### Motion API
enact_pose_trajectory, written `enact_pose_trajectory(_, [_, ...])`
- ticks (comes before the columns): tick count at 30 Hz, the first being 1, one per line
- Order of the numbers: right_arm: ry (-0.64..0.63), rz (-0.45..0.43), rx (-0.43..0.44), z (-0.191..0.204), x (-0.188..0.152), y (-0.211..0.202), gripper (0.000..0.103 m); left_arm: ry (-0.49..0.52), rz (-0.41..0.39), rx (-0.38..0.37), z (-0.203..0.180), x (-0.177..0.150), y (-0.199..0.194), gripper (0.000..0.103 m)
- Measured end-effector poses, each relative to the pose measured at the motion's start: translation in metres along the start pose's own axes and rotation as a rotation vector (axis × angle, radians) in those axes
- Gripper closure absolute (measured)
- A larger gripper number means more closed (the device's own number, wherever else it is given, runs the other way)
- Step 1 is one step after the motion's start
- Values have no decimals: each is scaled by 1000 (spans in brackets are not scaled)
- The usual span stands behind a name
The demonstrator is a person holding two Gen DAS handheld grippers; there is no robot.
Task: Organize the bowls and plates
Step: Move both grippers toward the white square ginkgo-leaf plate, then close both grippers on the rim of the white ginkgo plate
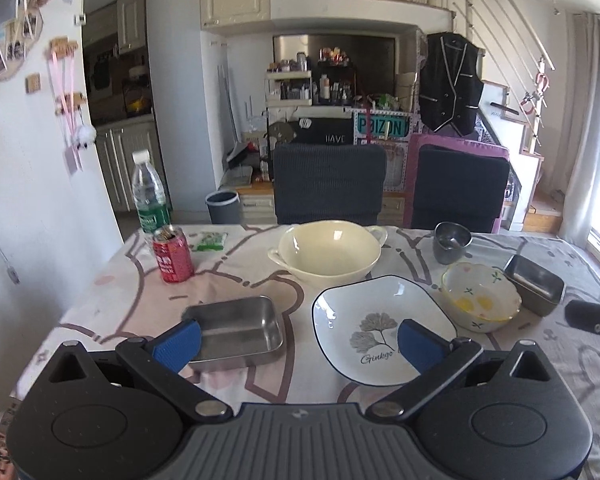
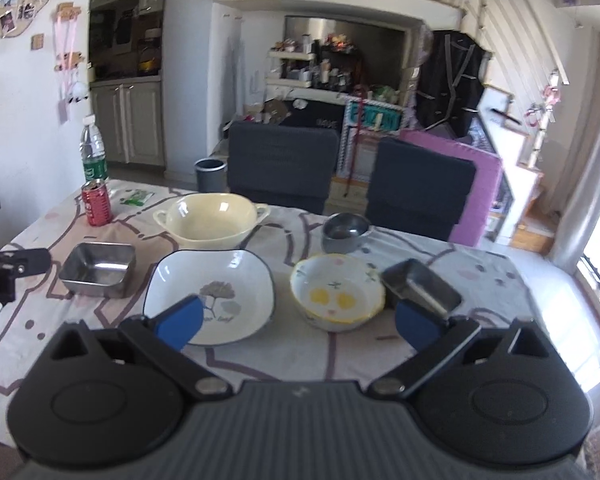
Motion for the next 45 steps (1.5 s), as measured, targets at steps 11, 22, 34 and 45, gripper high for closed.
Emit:
enact_pose_trajectory(11, [5,49,160,1,26,106,0,-68,78,-54,0,-9,94,0])
enact_pose_trajectory(22, [136,170,325,-10,10,204,0,-167,152,-213,1,-31,160,0])
enact_pose_trajectory(34, [307,328,317,-17,-21,251,88,-326,201,-342,20,-41,184,1])
enact_pose_trajectory(45, [246,366,344,-8,-40,234,88,-345,173,-411,28,-44,187,4])
Point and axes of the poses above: each gripper's, at about its wrist camera, not at the fingertips, and y roughly the way its jaws point, z to its left, x to its top, the point moved 3 cm from there along y, roughly the way its jaws point, and after that the axes turned 1 degree about -z, right-handed, at the moved point
